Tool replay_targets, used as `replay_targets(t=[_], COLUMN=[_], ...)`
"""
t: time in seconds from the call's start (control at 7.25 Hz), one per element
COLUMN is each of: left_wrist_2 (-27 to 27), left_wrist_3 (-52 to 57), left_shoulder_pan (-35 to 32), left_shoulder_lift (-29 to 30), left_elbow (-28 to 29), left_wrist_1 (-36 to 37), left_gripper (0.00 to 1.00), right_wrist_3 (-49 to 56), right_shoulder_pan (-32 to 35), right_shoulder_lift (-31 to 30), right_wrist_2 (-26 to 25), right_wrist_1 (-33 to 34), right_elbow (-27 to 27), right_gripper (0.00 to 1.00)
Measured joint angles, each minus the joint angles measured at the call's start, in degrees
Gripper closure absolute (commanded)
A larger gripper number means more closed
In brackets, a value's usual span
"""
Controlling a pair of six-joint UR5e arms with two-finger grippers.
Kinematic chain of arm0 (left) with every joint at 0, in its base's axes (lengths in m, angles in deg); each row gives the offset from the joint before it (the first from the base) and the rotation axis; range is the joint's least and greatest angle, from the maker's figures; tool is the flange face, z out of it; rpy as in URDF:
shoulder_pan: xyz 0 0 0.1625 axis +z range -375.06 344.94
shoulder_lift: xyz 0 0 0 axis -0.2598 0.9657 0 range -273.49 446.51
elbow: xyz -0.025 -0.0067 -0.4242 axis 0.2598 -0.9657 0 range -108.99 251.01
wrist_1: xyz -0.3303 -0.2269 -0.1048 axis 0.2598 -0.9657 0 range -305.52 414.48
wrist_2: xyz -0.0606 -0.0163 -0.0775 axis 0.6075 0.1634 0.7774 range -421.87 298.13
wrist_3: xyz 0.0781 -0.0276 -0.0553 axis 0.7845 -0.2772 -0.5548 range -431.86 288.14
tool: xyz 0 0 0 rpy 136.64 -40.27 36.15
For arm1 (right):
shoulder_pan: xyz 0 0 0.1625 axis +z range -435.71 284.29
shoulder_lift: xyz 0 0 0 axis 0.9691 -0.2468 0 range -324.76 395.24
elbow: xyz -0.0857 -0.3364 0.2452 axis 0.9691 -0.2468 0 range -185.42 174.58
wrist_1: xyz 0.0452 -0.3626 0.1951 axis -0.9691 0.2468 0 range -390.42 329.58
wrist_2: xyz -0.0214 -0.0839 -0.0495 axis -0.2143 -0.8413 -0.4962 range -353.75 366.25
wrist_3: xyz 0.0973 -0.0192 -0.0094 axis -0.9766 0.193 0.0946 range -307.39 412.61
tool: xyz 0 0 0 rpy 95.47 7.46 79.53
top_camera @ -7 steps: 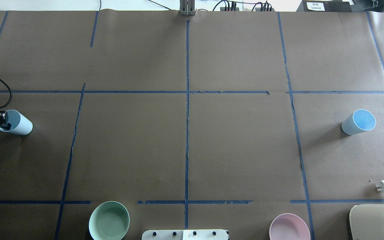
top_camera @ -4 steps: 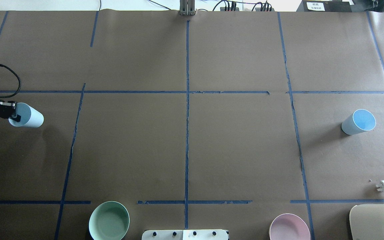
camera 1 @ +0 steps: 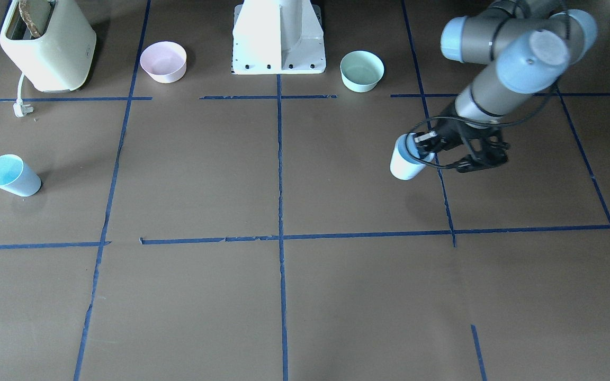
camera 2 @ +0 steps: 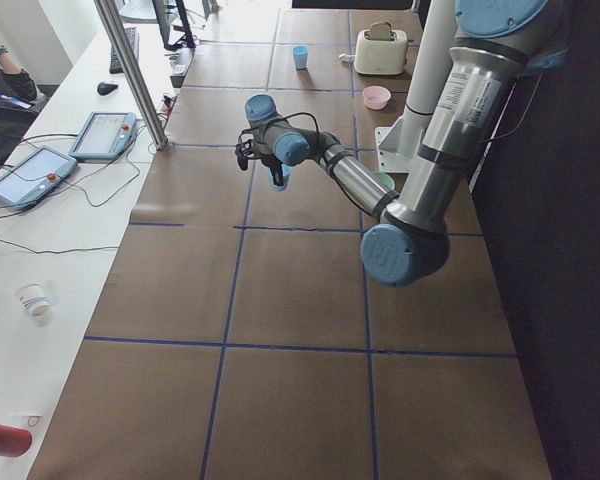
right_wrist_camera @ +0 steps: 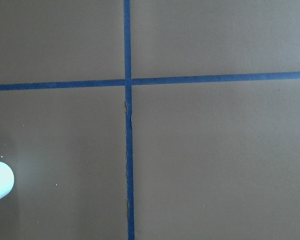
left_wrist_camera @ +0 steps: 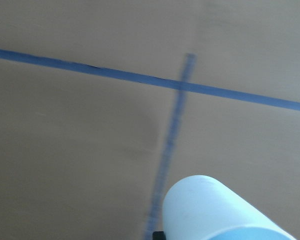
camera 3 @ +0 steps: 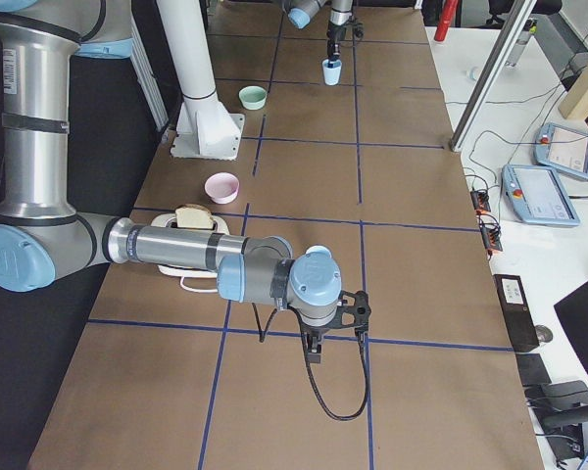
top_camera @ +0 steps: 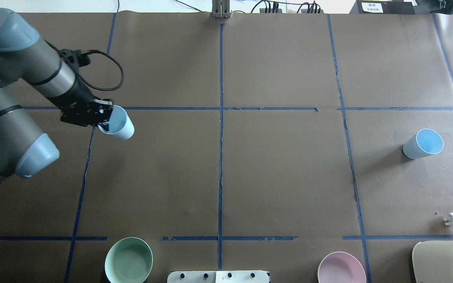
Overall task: Stack blue cups with both arms
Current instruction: 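Carry the light blue cup with the left gripper to the table center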
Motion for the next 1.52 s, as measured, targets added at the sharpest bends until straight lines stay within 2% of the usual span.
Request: replay_targets(t=[0.28,0.41,0.69,1.24,1.38,1.52], left_wrist_2=[-6.2,-8.2,-11.6,-12.4,-12.4,-12.4], left_wrist_3=[-9.4,-11.2,-12.4,-12.4,-12.2,-12.1], left_shoulder_pan=[8.6,10.9,13.5,14.8,14.8,14.8], left_shoulder_lift=[14.7,19.3,22.0,21.6,21.2,20.8], left_elbow=[8.8,13.7,20.2,22.0,22.0,21.8], left_wrist_1=[1.2,-0.3,-5.4,-7.0,-7.0,-7.0], left_gripper=[1.0,1.0,1.0,0.91,0.8,0.01], right_wrist_3=[0.0,-0.1,-0.1,-0.1,-0.1,-0.1], right_shoulder_pan=[-0.1,-0.1,-0.1,-0.1,-0.1,-0.1], right_shoulder_lift=[0.4,0.9,1.1,0.8,0.9,0.9], right_wrist_2=[0.1,0.4,0.5,0.8,0.9,0.9], right_wrist_1=[0.1,0.1,0.0,0.0,0.0,0.0], right_elbow=[0.2,0.4,0.3,0.4,0.5,0.5], right_gripper=[0.0,0.0,0.0,0.0,0.0,0.0])
